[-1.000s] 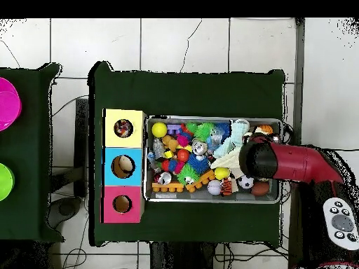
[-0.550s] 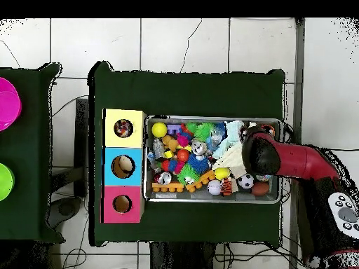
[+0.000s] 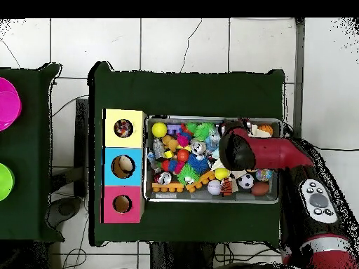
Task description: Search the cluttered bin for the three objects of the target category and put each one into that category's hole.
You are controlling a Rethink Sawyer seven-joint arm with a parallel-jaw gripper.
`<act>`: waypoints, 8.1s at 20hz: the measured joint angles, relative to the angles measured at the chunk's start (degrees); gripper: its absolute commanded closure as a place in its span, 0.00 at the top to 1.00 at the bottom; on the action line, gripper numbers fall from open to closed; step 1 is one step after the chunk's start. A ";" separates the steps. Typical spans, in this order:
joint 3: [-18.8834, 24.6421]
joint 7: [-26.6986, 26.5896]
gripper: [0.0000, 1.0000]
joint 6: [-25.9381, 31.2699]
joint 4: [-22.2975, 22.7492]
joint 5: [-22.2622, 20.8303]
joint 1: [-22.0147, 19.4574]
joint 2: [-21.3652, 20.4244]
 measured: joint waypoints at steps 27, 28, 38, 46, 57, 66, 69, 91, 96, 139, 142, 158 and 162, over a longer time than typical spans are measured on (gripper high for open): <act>-11.63 3.39 1.00 -1.29 7.70 11.30 15.95 1.02; -11.66 3.39 1.00 -1.97 7.70 11.30 15.02 1.12; -11.80 3.39 1.00 -5.76 7.47 11.33 9.60 1.47; -12.43 3.39 1.00 -5.99 6.25 11.33 9.07 2.40; -12.57 3.39 1.00 -5.99 5.87 11.33 8.91 2.78; -15.20 3.39 1.00 -2.13 5.95 14.43 11.01 2.00; -16.85 3.39 1.00 0.53 6.43 15.87 12.28 1.61; -18.20 3.39 1.00 3.02 9.67 20.45 10.25 1.66; -15.93 3.39 1.00 -0.01 9.73 20.01 7.77 1.72; -6.95 3.39 1.00 -6.52 12.38 17.73 2.64 2.65; -7.07 3.39 1.00 -7.59 10.76 16.86 2.64 4.80; -9.37 3.39 1.00 -7.26 6.50 15.48 5.10 8.34; -10.84 3.39 0.00 -6.66 5.76 15.48 6.69 8.37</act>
